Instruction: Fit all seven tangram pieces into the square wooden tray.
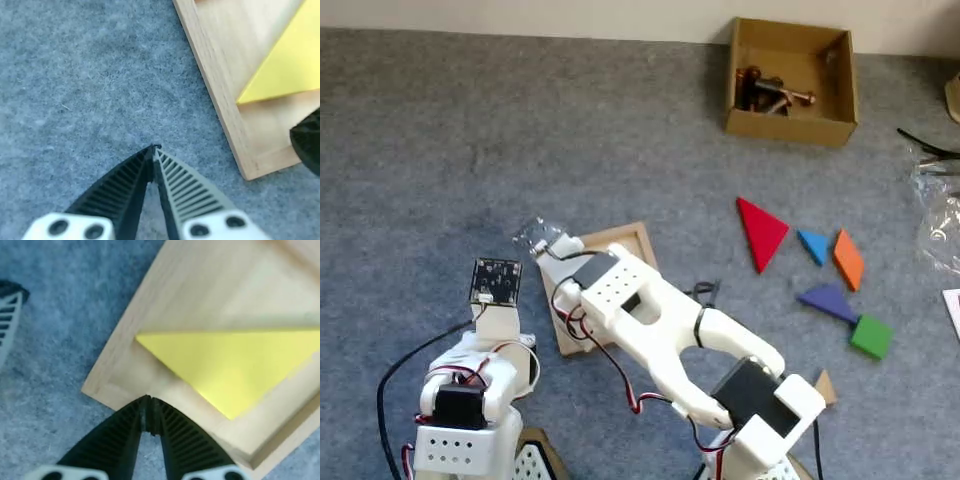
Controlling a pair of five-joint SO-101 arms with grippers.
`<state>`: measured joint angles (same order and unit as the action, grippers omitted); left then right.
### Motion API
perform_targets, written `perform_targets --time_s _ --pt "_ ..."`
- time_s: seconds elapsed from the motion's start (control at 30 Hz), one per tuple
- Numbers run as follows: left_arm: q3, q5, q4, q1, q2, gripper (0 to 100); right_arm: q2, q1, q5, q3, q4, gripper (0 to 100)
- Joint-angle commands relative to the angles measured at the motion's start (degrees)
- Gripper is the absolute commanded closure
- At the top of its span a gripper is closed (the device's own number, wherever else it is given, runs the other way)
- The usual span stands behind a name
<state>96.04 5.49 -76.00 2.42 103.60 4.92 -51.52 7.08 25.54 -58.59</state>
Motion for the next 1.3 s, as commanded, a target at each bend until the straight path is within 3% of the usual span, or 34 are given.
perform_targets --time_s 0.0,0.27,1.1,1.27 --pt "1.1 0.4 0.1 -0.8 0.4 99 0.4 -0.5 -0.2 -0.6 2.1 99.0" --pt "1.1 0.4 0.1 -0.8 0.4 99 1.3 2.0 3.5 -0.7 4.1 99.0" --pt "1.1 0.4 0.1 -0.8 0.4 99 1.5 8.0 4.0 -1.3 13.3 99.0" --pt "1.1 0.4 0.1 -0.8 0.4 99 1.5 8.0 8.2 -3.4 13.3 99.0"
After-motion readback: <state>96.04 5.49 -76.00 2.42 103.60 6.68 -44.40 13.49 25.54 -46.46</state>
